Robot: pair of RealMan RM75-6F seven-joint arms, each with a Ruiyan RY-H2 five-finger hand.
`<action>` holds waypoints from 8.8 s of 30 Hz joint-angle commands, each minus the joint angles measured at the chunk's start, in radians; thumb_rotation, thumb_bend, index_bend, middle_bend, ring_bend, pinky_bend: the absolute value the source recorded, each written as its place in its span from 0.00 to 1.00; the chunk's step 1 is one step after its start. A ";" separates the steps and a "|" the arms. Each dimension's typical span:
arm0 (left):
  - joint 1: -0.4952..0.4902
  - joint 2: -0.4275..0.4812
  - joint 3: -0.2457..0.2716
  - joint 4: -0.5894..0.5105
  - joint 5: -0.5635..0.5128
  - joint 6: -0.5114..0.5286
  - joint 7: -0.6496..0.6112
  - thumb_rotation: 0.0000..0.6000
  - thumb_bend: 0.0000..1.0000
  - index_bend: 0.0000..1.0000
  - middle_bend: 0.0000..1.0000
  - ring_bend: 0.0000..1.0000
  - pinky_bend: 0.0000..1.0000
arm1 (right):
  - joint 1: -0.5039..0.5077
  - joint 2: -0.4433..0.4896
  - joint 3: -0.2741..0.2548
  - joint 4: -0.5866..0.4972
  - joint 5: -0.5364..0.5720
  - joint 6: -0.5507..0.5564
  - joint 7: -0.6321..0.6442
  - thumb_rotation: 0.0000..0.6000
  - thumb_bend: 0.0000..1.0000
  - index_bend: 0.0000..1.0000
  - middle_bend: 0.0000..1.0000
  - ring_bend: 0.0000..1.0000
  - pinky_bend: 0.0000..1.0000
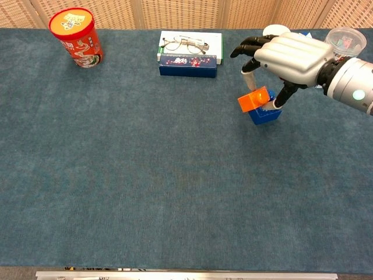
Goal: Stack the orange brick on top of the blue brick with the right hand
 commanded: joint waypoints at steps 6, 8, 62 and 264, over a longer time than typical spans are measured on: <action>-0.002 0.000 0.005 -0.002 0.009 -0.002 0.002 1.00 0.00 0.46 0.47 0.38 0.52 | 0.057 0.036 0.060 -0.060 0.282 -0.052 -0.086 1.00 0.17 0.60 0.14 0.02 0.14; -0.001 -0.001 0.008 -0.002 0.014 -0.001 0.001 1.00 0.00 0.46 0.47 0.38 0.52 | 0.078 0.048 0.068 -0.063 0.349 -0.073 -0.090 1.00 0.18 0.60 0.14 0.02 0.14; -0.018 -0.029 0.000 0.039 -0.046 -0.054 0.025 1.00 0.00 0.46 0.46 0.38 0.52 | 0.285 0.008 -0.014 0.353 0.386 -0.488 0.275 1.00 0.20 0.60 0.15 0.02 0.14; -0.054 -0.065 0.013 0.028 0.131 0.031 0.006 1.00 0.00 0.46 0.46 0.38 0.53 | -0.531 0.083 -0.256 -0.007 -0.155 0.869 0.081 1.00 0.19 0.30 0.16 0.02 0.12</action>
